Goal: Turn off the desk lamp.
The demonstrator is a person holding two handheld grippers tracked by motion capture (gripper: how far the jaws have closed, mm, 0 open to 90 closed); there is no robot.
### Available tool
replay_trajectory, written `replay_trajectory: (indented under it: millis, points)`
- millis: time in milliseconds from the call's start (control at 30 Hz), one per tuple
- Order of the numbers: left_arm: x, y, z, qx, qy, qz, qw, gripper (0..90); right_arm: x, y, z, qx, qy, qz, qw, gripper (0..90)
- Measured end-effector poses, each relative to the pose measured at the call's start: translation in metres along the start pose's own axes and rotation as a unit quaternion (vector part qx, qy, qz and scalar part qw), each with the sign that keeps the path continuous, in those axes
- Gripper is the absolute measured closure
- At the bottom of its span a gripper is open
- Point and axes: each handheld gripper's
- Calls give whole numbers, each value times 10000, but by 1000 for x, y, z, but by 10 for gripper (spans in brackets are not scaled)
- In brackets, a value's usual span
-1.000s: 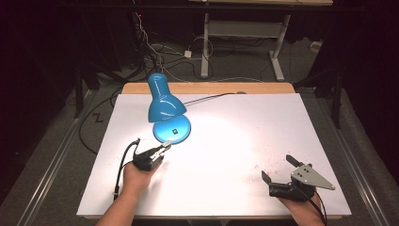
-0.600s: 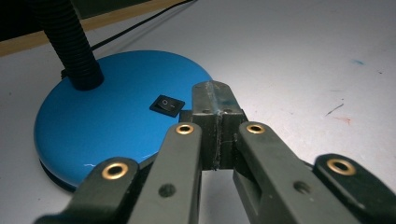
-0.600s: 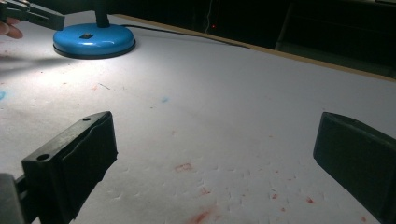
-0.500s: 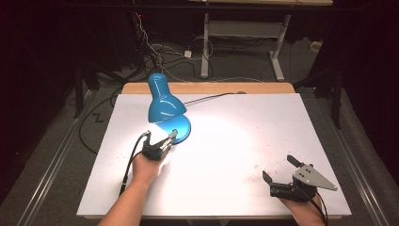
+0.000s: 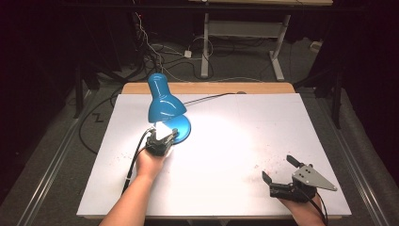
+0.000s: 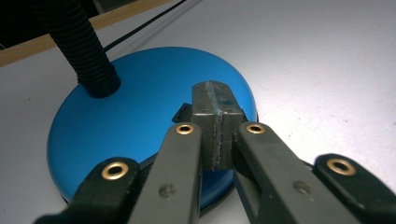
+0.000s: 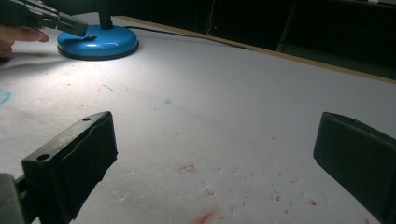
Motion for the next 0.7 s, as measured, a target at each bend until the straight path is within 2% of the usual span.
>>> replay_trajectory:
  millis: [267, 567, 700]
  points:
    - [0, 3, -2, 6, -9, -78, 10000, 880, 0, 0, 0, -6, -12, -4, 10000, 5]
    - [3, 8, -4, 129, -131, -204, 9996, 880, 0, -1, 0, -7, -8, 1, 10000, 5]
    - [2, 8, -4, 137, -111, -236, 9996, 880, 0, -1, 0, -17, -3, 0, 10000, 5]
Point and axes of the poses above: each handheld gripper's, and its own axes: y roughly forward along the jaws, z roughly out of its underside, x roughly to its left, and after that the axes turned 3 degrees about x, right-handed
